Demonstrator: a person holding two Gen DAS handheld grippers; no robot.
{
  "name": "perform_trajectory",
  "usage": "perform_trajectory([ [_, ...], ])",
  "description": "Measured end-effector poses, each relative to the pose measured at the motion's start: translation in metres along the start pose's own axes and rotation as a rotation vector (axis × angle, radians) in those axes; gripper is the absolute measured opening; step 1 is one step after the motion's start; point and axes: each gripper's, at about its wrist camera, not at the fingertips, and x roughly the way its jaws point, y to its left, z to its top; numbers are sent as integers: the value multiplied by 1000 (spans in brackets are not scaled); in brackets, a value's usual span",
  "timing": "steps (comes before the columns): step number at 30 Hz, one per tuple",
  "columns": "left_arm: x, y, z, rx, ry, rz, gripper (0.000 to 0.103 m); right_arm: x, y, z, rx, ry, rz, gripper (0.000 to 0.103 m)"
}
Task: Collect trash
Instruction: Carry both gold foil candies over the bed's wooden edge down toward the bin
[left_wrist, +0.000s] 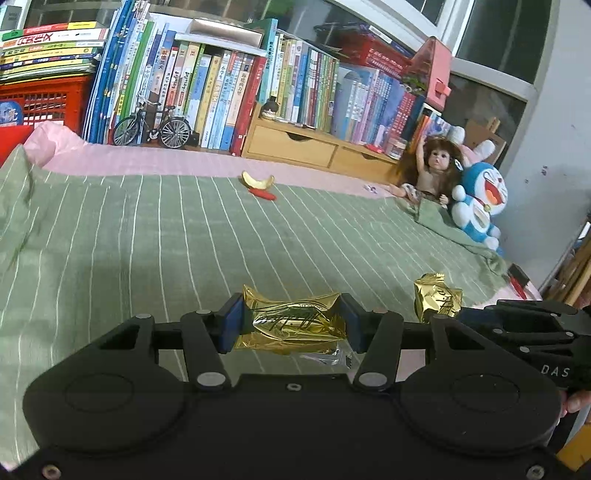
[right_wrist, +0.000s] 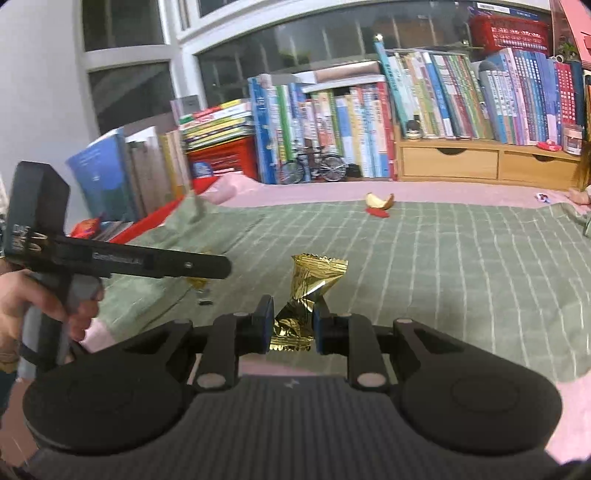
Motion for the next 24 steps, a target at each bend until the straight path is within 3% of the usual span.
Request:
perform_trajectory([
  [7,-31,-23,-34,42,0,-24,52,-22,13,-28,-10,32,53,25],
  [13,-47,-38,-59,59,-1,-45,52,-33,16,-55,11,60,39,25],
  [17,-57,-43,-75,47,13,-84,52,-38,19,-70,26,82,40,25],
  [24,-74,-50,-107,64,59,-90,52,-45,19,-99,76,138,66,25],
])
